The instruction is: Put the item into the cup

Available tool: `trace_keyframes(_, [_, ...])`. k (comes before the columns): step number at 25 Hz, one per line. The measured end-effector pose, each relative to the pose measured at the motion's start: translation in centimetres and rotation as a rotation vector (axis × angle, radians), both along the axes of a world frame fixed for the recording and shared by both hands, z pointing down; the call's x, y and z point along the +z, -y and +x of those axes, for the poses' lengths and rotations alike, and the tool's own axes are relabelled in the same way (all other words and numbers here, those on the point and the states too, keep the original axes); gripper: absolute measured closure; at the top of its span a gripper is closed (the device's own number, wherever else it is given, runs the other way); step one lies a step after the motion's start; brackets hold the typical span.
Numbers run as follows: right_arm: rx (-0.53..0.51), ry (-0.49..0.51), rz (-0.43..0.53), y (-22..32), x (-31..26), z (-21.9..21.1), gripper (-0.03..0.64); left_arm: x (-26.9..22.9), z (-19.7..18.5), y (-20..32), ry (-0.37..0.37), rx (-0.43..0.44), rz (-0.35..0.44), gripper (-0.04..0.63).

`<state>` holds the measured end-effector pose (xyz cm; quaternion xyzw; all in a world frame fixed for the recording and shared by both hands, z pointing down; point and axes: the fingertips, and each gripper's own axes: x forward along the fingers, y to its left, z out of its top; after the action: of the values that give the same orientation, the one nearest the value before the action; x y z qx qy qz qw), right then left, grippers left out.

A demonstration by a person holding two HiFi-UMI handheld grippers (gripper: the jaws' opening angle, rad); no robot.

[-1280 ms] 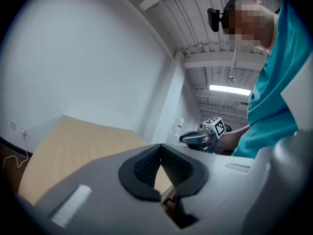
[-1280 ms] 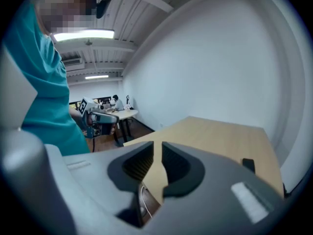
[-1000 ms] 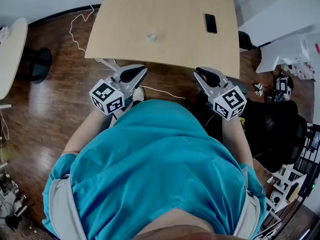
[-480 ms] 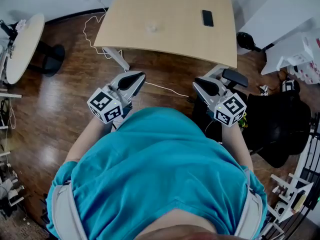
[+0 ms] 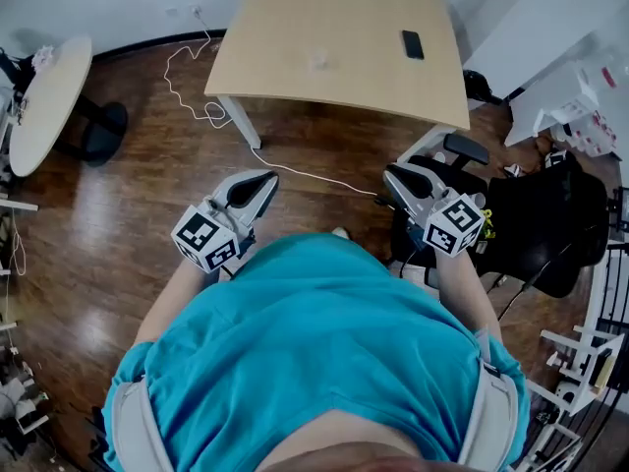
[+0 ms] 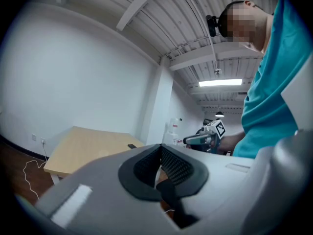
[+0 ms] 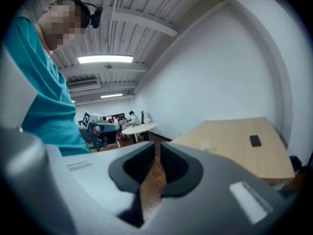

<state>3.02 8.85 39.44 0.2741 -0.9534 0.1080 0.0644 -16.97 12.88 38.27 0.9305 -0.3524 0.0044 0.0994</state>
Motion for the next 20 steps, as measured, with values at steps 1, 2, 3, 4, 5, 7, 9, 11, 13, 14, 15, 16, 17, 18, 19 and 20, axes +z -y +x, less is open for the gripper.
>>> trace_keyframes(1, [0.015, 0.003, -0.001, -0.3, -0.2, -0.7, 0.585, 0.0, -0.9, -0.8, 0.003, 0.008, 0.0, 0.591])
trace_keyframes(2, [0.031, 0.009, 0.0, -0.7, -0.4, -1.2, 0.593, 0.1, -1.6, -1.5, 0.006, 0.016, 0.0, 0.591])
trace_keyframes(3, [0.047, 0.018, 0.0, -1.0, -0.6, -1.6, 0.607, 0.3, -2.1, -2.1, 0.009, 0.023, -0.001, 0.591])
trace_keyframes(4, [0.062, 0.028, 0.0, -1.3, -0.8, -1.7, 0.614, 0.5, -2.3, -2.4, 0.012, 0.027, -0.003, 0.591])
trace_keyframes(5, [0.073, 0.036, -0.001, -1.8, -0.9, -1.6, 0.614, 0.6, -2.3, -2.7, 0.013, 0.028, -0.004, 0.591])
trace_keyframes(7, [0.088, 0.037, 0.0, -2.6, -0.8, -0.7, 0.614, 0.6, -1.7, -3.2, 0.006, 0.024, 0.001, 0.591])
trace_keyframes(9, [0.096, 0.045, 0.001, -3.1, -0.8, 0.8, 0.614, 0.4, -0.7, -3.5, -0.003, 0.011, 0.019, 0.591])
trace_keyframes(11, [0.1, 0.072, -0.003, -3.3, -1.0, 2.4, 0.615, 0.1, 0.3, -3.5, -0.014, -0.012, 0.037, 0.591])
trace_keyframes(13, [0.1, 0.087, -0.015, -3.8, -0.8, 3.8, 0.615, 0.0, 1.3, -3.6, -0.05, -0.046, 0.033, 0.591])
trace_keyframes(14, [0.096, 0.084, -0.018, -4.1, -0.7, 4.5, 0.615, 0.0, 1.8, -3.8, -0.074, -0.061, 0.024, 0.591])
trace_keyframes(15, [0.093, 0.075, -0.017, -4.5, -0.5, 5.1, 0.615, 0.1, 2.4, -4.0, -0.091, -0.071, 0.013, 0.591])
trace_keyframes(16, [0.092, 0.068, -0.015, -4.7, -0.3, 5.8, 0.615, 0.4, 2.9, -4.2, -0.098, -0.074, 0.001, 0.591])
trace_keyframes(17, [0.095, 0.065, -0.015, -4.9, -0.2, 6.4, 0.615, 0.7, 3.4, -4.2, -0.097, -0.071, -0.008, 0.591])
trace_keyframes(18, [0.097, 0.063, -0.015, -4.9, -0.1, 7.0, 0.615, 0.8, 3.9, -4.2, -0.096, -0.069, -0.014, 0.591])
trace_keyframes(19, [0.097, 0.061, -0.015, -4.9, -0.1, 7.5, 0.615, 0.9, 4.3, -4.1, -0.098, -0.068, -0.016, 0.591])
trace_keyframes(20, [0.095, 0.058, -0.013, -4.9, 0.0, 7.8, 0.615, 0.8, 4.6, -4.0, -0.103, -0.071, -0.014, 0.591])
